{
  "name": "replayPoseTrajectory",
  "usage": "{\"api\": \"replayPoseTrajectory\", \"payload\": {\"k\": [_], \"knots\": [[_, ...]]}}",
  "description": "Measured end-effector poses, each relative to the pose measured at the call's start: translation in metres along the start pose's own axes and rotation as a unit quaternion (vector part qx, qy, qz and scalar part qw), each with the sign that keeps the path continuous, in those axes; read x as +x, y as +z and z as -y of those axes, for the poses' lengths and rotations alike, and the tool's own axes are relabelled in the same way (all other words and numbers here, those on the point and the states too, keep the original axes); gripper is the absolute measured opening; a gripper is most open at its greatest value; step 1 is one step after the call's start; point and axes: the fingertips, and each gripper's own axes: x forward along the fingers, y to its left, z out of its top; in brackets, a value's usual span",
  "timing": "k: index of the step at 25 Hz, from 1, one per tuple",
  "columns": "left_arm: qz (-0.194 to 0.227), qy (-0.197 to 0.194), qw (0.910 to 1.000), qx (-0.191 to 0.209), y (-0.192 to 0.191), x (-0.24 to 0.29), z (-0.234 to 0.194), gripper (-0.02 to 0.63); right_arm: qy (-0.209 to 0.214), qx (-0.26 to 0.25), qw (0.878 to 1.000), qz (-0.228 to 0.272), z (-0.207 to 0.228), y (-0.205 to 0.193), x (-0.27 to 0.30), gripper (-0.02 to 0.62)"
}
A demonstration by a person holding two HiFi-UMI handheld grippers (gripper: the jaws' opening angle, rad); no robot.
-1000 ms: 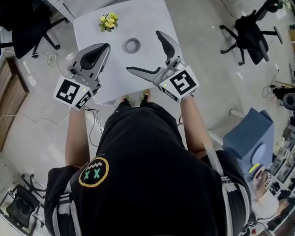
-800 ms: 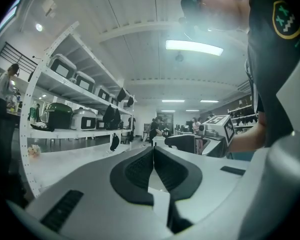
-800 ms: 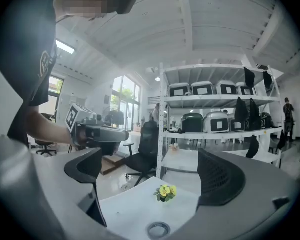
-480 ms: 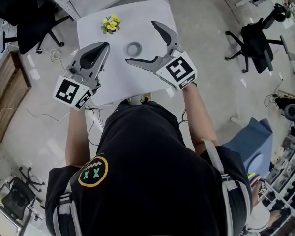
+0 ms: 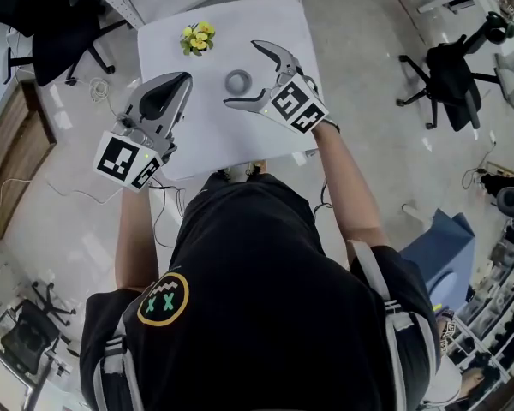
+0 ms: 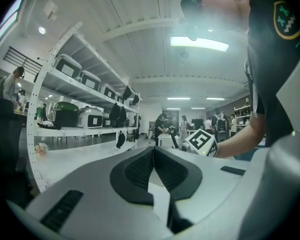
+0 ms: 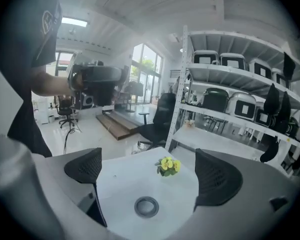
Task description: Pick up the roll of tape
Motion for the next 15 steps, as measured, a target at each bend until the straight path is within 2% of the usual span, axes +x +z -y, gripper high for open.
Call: {"api": "replayPoseTrajectory", "payload": {"k": [9, 15], "knots": [[-0.003, 0.000, 1.0000, -0.001, -0.001, -0.003, 0.005, 0.018, 0.033, -0.017, 0.997, -0.065, -0.004, -0.059, 0.043, 0.595], [-0.009, -0.002, 1.0000, 0.002, -0.002, -0.004, 0.004, 0.018, 0.072, -0.039, 0.987, -0.139, -0.018, -0.123, 0.084, 0.588]]}}
